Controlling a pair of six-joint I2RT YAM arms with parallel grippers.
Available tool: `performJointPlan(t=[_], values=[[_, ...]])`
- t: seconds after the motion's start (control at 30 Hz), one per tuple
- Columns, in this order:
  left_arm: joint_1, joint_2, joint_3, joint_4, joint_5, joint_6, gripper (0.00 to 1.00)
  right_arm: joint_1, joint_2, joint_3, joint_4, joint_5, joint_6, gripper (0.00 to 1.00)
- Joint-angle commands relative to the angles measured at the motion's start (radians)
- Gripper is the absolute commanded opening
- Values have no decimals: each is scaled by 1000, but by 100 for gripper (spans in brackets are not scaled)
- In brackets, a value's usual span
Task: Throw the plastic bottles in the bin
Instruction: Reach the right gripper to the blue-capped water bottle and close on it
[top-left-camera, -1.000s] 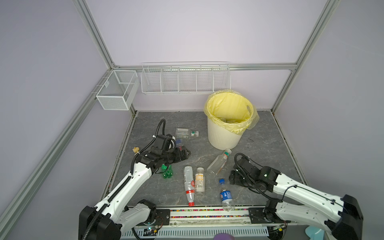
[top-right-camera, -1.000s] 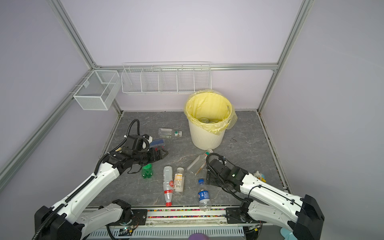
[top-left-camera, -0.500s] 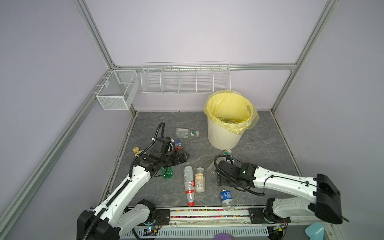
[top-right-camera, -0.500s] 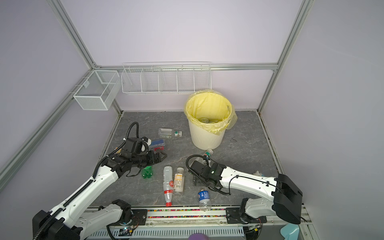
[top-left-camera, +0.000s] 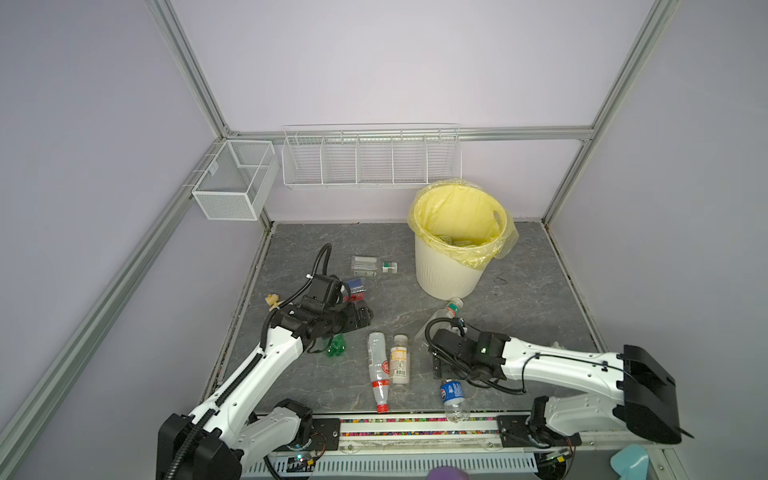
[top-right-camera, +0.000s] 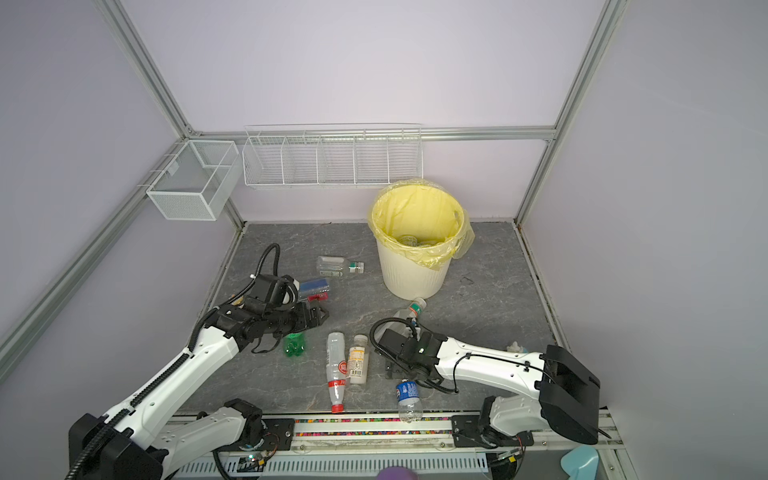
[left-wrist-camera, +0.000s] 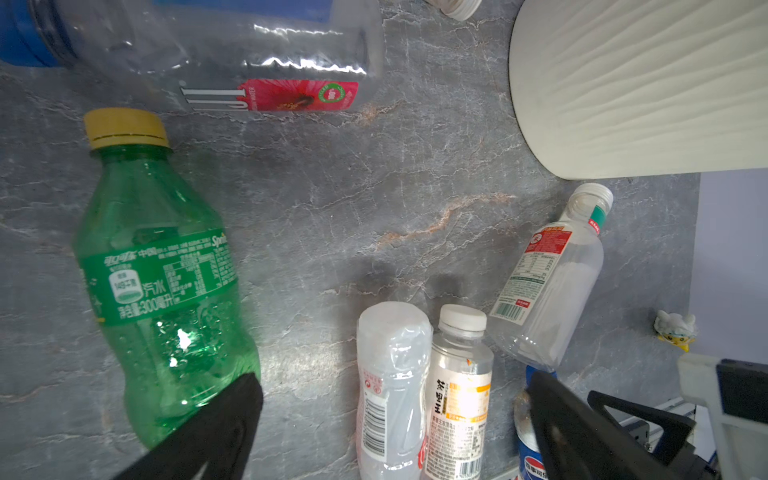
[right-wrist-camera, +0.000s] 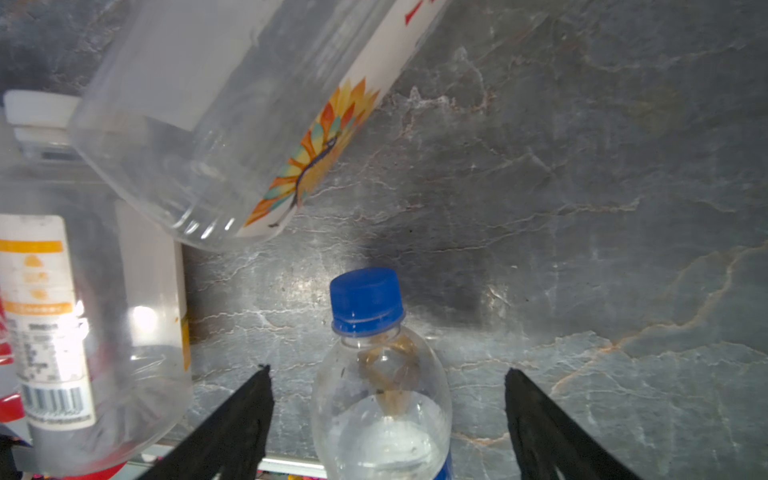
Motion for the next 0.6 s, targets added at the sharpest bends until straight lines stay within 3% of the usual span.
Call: performJointPlan(t=[0.0, 0.23, 0.57], values=[[6, 4, 33, -13, -15, -11, 100, 34, -7, 1, -40, 28, 54, 89], [7, 15, -9, 17, 3, -23, 100, 79, -5, -1, -95, 48, 83, 88], [11, 34, 1, -19, -43, 10, 100, 110, -13, -65, 5, 42, 98, 91]])
